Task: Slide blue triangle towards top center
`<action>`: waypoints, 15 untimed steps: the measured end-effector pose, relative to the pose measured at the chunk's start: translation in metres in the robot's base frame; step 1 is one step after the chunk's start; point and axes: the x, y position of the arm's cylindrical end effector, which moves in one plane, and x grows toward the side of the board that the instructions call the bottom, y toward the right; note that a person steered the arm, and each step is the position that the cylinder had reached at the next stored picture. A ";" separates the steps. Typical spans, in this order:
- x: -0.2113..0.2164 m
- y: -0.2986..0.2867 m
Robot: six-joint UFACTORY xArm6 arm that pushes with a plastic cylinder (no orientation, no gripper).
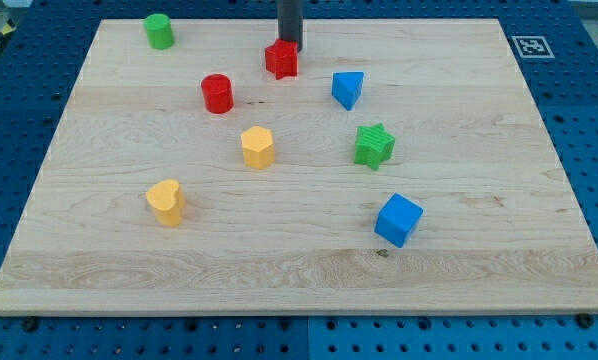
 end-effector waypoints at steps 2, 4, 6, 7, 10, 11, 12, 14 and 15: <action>0.065 -0.012; 0.117 0.009; 0.120 0.078; 0.120 0.078; 0.123 0.078; 0.144 0.078; 0.139 0.078; 0.121 0.127; 0.103 0.099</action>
